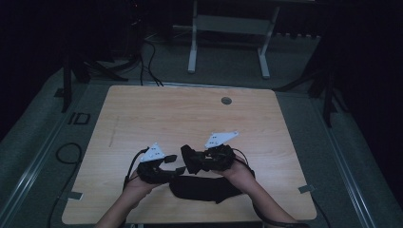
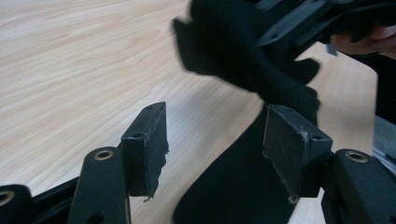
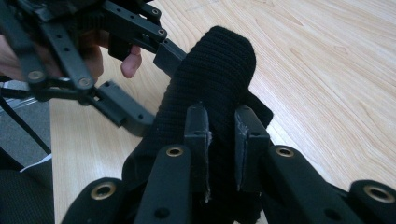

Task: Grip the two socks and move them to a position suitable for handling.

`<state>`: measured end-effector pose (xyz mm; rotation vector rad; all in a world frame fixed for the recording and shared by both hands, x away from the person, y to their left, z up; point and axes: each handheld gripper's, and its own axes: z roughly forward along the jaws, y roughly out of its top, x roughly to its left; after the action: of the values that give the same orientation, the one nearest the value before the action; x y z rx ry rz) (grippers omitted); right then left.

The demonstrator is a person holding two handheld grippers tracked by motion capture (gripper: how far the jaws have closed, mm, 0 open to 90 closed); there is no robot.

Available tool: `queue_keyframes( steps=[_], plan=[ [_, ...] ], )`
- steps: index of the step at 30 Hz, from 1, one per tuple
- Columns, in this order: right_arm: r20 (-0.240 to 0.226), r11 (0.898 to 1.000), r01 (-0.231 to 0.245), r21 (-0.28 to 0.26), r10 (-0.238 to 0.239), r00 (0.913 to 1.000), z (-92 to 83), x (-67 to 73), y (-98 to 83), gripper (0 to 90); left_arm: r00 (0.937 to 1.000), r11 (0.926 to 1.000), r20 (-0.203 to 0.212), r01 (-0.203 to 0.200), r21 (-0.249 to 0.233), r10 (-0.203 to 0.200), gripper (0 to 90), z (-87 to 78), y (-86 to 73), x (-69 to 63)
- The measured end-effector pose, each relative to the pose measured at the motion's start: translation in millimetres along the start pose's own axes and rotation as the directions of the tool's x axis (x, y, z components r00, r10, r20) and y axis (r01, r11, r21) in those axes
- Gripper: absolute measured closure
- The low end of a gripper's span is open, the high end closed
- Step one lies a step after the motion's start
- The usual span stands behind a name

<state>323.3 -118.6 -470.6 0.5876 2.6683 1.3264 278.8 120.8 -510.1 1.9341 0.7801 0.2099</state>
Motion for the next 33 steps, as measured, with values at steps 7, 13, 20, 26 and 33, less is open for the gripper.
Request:
queue_keyframes(
  steps=[7,13,20,26,33],
  plan=[
    [-0.02,1.0,-0.014,-0.01,0.014,0.9997,-4.3,-1.0,-5.7,76.8,0.9985,0.9995,0.045,-0.03,0.001,0.03,45.1,10.4,13.6,-10.2],
    [-0.005,1.0,-0.016,-0.02,0.015,0.9999,-7.4,-2.2,-9.1,76.8,0.9971,0.9984,0.055,-0.054,0.014,0.053,67.2,15.6,17.0,-13.5],
    [-0.009,0.999,-0.028,-0.035,0.028,0.9996,-16.2,-6.9,-12.1,76.6,0.998,0.9988,0.049,-0.042,0.025,0.04,86.4,16.6,17.8,-12.2],
    [-0.031,0.998,-0.043,-0.053,0.042,0.9987,-23.7,-11.6,-14.1,76.3,0.9978,0.9987,0.049,-0.047,0.021,0.046,86.3,15.3,19.9,-12.6],
    [0.001,0.995,-0.065,-0.079,0.065,0.9979,-37.7,-19.5,-16.4,82.7,0.9995,0.999,-0.011,-0.029,0.033,0.03,87.1,7.9,20.8,-5.7]
  ],
)
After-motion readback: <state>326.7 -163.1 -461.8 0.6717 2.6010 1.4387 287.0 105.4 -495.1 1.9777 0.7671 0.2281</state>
